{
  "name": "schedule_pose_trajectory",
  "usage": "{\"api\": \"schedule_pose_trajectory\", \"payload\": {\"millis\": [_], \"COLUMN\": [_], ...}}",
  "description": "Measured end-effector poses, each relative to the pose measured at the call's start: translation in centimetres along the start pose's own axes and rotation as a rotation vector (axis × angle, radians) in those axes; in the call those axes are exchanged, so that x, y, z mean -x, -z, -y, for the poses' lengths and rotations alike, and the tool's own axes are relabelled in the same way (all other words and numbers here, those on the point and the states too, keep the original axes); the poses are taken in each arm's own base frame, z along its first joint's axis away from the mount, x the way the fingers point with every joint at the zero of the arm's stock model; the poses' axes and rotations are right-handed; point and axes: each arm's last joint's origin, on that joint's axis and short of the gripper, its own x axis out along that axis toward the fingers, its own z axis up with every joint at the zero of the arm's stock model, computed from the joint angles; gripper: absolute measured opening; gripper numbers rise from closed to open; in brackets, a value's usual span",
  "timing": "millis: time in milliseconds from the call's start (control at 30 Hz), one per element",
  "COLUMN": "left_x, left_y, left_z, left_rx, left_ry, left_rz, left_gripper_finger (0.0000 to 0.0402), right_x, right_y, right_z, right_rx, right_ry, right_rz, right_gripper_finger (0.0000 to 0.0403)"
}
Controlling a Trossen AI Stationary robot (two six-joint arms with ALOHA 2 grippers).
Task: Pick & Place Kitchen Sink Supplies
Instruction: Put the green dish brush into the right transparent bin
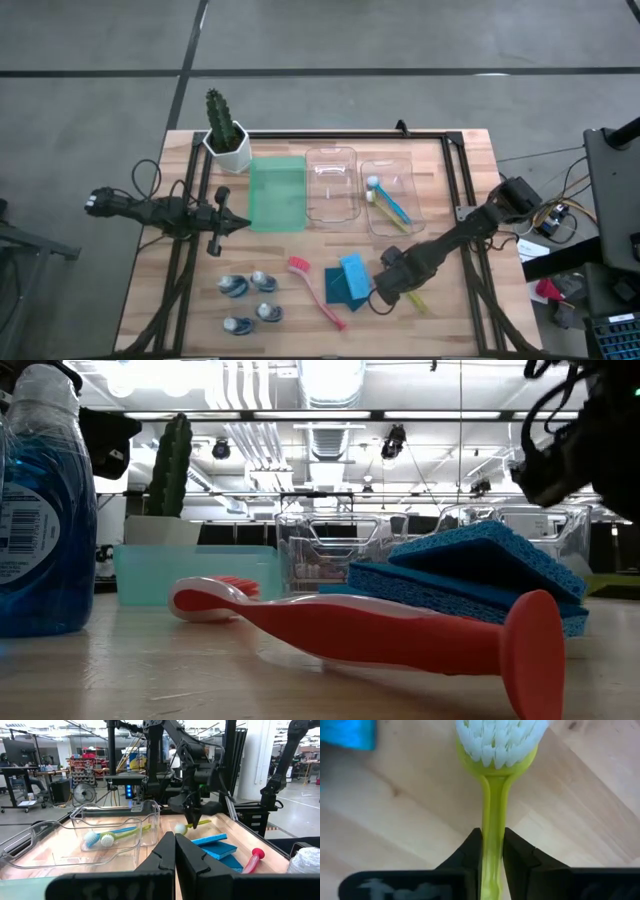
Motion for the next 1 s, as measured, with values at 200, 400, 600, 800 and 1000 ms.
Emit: {"api": "schedule_pose_trajectory", "payload": {"millis": [200, 400, 600, 800, 1000], "left_x": [0.0, 0.0, 0.0, 0.0, 0.0], "left_y": [0.0, 0.0, 0.0, 0.0, 0.0], "left_z": [0.0, 0.0, 0.0, 0.0, 0.0], "left_rx": [0.000, 0.000, 0.000, 0.000, 0.000], "left_ry": [0.000, 0.000, 0.000, 0.000, 0.000], "left_rz": [0.000, 0.000, 0.000, 0.000, 0.000], "left_gripper_finger": [0.0003, 0.0003, 0.0003, 0.0003, 0.0003], "right_x": [2.5, 5.1, 7.9, 10.9, 13.6], "right_y": [0.3, 0.6, 0.4, -1.3, -3.4], "right_z": [0.5, 1.2, 2.4, 4.3, 6.8], "right_rx": [0.018, 0.022, 0.051, 0.090, 0.109], "right_ry": [-0.095, -0.193, -0.295, -0.368, -0.381], "right_rz": [0.012, 0.049, 0.125, 0.328, 0.546], "right_gripper_finger": [0.0052, 0.0060, 0.0053, 0.0054, 0.0054]}}
